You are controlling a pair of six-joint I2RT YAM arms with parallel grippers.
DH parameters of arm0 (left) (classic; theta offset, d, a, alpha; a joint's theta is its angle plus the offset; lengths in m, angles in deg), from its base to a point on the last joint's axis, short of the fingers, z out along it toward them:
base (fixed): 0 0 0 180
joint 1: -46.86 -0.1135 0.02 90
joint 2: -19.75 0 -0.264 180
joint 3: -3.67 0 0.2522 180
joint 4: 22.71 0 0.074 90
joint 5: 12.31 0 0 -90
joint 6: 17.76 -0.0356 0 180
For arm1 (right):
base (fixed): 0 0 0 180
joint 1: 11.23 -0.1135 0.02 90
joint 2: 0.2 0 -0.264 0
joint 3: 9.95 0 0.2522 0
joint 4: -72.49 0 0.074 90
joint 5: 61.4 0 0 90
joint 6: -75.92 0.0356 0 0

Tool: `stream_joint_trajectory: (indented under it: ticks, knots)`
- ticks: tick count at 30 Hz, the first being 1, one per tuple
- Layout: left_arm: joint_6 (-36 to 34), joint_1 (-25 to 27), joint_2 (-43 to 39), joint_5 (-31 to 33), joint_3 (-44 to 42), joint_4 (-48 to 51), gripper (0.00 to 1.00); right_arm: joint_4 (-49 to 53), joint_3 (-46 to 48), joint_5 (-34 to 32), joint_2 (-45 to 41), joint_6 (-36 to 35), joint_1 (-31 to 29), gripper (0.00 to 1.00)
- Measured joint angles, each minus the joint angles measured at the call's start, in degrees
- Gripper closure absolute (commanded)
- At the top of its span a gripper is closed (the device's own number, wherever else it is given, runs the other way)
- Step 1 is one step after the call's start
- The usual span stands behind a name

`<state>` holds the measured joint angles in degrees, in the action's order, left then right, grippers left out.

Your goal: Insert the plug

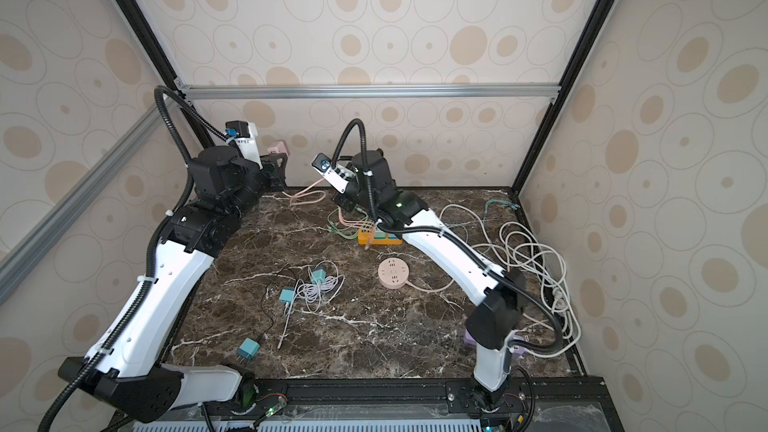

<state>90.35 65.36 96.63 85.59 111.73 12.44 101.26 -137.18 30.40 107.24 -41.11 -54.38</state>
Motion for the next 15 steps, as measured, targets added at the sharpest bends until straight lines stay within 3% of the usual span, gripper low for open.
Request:
stream_joint_trajectory:
  ticks: [7,9,11,15]
  knots:
    - [-1.9,-7.0,5.9,6.9,6.6,-6.8,1.0,-5.5,-16.0,5.2,16.7,10.7,0.0,1.0]
    - [-3.0,-7.5,6.1,8.3,6.8,-8.6,1.0,-7.5,-18.0,8.0,20.1,14.7,0.0,0.9]
    - [-4.0,-7.5,5.9,8.4,5.0,-11.0,1.0,-8.5,-18.4,10.1,22.6,17.4,-0.1,0.73]
    - [-6.2,-7.5,4.7,7.4,-4.9,-15.5,1.0,-6.6,-16.8,13.2,26.9,20.0,-0.3,0.44]
